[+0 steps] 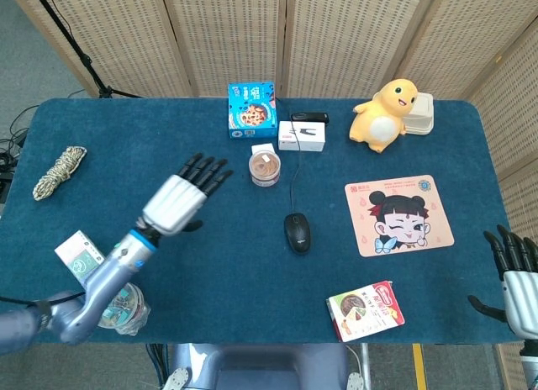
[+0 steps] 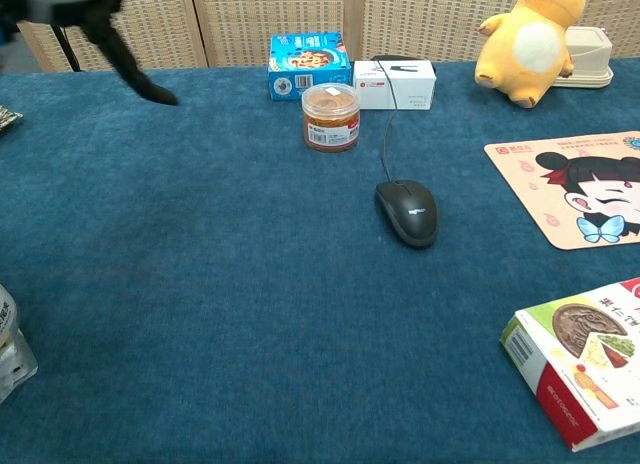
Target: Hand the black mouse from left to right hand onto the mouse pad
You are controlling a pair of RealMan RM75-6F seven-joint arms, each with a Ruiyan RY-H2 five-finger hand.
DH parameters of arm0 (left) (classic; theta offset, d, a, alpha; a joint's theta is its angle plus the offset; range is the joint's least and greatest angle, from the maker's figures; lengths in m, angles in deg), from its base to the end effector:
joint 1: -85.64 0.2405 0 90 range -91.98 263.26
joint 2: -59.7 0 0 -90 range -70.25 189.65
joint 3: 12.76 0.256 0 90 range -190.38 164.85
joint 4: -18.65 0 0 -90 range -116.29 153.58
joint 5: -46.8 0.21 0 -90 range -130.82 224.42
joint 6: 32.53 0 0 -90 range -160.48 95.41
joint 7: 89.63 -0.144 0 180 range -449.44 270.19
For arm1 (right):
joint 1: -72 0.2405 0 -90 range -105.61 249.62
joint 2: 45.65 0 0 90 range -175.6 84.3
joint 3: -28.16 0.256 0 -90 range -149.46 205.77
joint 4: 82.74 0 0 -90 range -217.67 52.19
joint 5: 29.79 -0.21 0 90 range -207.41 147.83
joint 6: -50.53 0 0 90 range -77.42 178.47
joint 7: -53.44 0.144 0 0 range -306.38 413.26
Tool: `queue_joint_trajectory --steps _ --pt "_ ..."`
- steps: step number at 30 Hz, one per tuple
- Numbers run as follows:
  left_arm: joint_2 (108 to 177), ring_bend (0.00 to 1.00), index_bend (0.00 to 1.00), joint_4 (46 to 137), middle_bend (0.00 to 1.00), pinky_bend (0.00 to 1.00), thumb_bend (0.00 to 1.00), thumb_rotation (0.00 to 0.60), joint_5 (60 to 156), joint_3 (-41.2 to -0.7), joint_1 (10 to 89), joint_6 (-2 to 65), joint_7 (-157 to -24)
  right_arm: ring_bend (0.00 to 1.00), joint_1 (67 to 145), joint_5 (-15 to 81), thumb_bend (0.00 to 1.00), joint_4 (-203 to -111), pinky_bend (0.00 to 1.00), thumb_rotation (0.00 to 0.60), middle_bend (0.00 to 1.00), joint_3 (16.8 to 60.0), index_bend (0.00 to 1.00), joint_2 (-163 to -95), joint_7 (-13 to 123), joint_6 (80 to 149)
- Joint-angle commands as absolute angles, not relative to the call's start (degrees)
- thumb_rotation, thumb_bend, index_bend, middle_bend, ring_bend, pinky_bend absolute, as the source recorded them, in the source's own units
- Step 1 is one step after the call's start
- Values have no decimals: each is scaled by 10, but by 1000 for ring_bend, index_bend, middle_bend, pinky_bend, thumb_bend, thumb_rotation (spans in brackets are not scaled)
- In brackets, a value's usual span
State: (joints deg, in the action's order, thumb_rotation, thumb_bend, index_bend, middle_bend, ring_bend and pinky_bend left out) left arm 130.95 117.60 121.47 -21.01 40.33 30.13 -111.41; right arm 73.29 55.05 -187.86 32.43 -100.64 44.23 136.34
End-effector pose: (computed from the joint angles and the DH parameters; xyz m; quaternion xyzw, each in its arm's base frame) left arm -0.1072 0.3387 0.0759 -0.7735 -0.2175 -0.4188 0.4229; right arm -0.2867 -0.1652 0.1936 0.5935 -0.3695 0.3507 0.6231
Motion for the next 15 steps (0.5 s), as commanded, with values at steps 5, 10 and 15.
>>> queue_joint_trajectory --steps 5,10,15 --pt "1223 0 0 1209 0 0 30 600 1229 -156 546 424 -1005 0 787 509 0 -1934 0 600 0 347 0 -1012 364 1294" --pt "1196 0 0 1204 0 0 30 600 1244 -132 611 473 -925 0 829 458 0 -1973 0 600 0 360 0 -1020 329 1232" --pt "1180 0 0 1195 0 0 30 600 1256 -115 670 523 -876 0 881 403 0 -1995 0 600 0 371 0 -1049 270 1178"
